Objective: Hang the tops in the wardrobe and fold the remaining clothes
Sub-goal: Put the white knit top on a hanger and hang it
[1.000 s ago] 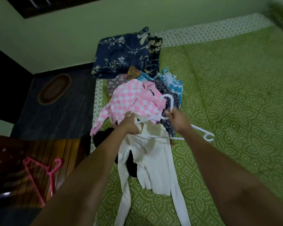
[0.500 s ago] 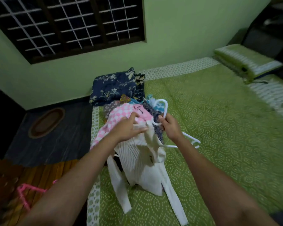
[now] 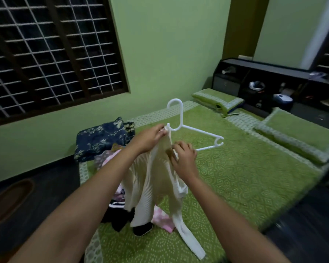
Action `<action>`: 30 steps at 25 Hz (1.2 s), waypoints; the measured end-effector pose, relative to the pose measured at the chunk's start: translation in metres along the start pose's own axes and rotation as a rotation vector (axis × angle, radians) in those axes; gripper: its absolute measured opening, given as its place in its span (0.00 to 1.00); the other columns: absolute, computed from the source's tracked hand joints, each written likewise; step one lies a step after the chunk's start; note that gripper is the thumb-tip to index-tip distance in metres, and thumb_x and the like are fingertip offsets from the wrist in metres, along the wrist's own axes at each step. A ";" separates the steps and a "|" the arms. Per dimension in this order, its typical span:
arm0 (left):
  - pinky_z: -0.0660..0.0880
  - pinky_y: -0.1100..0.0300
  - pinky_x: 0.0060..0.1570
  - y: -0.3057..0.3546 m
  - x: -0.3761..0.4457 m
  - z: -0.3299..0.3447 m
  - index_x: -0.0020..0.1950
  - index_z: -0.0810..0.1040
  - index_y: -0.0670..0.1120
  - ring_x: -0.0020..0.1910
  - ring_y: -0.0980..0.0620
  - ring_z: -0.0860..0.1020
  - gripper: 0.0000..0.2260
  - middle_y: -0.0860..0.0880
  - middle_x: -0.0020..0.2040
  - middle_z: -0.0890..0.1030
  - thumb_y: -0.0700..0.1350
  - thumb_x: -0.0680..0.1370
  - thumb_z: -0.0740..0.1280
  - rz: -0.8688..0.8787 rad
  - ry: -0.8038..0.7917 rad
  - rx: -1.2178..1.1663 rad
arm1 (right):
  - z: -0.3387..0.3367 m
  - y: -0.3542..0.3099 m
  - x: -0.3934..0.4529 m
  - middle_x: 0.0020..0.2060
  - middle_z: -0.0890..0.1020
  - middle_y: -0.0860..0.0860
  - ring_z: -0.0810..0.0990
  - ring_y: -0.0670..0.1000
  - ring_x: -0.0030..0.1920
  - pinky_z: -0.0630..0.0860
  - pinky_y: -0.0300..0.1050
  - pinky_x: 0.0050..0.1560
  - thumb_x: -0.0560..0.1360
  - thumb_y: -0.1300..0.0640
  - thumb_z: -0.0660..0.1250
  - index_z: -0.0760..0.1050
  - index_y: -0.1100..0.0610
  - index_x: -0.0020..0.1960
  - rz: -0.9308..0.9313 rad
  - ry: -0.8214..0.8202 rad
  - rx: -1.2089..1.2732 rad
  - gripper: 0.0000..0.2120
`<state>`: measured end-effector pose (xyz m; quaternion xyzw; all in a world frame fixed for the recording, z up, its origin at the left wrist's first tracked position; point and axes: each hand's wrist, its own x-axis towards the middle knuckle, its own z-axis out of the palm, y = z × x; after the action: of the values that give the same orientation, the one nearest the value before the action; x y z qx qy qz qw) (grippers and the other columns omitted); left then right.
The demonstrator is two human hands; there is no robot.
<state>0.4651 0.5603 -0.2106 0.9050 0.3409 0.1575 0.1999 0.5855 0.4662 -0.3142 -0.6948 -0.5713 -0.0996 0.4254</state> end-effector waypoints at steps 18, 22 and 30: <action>0.69 0.53 0.48 0.114 0.040 0.110 0.59 0.76 0.49 0.55 0.42 0.78 0.12 0.41 0.58 0.80 0.51 0.81 0.57 0.289 0.001 -0.044 | -0.287 0.173 -0.051 0.58 0.78 0.54 0.65 0.57 0.67 0.60 0.59 0.65 0.77 0.54 0.56 0.75 0.49 0.62 0.904 -0.326 -0.725 0.17; 0.72 0.52 0.45 0.185 0.073 0.145 0.59 0.75 0.46 0.50 0.42 0.78 0.12 0.43 0.55 0.81 0.48 0.82 0.56 0.382 0.047 0.020 | -0.334 0.177 -0.034 0.50 0.82 0.55 0.72 0.58 0.56 0.71 0.49 0.50 0.75 0.58 0.60 0.72 0.56 0.65 0.521 0.027 -0.829 0.19; 0.71 0.52 0.43 0.335 0.156 0.182 0.58 0.76 0.41 0.47 0.41 0.78 0.10 0.41 0.50 0.81 0.42 0.82 0.59 0.582 0.230 -0.226 | -0.499 0.262 -0.043 0.58 0.76 0.46 0.73 0.47 0.55 0.71 0.50 0.58 0.77 0.52 0.66 0.69 0.46 0.70 0.497 0.205 -0.184 0.22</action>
<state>0.8394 0.3895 -0.1885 0.9128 0.0690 0.3460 0.2057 0.9749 0.0874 -0.1574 -0.8354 -0.3259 -0.1135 0.4278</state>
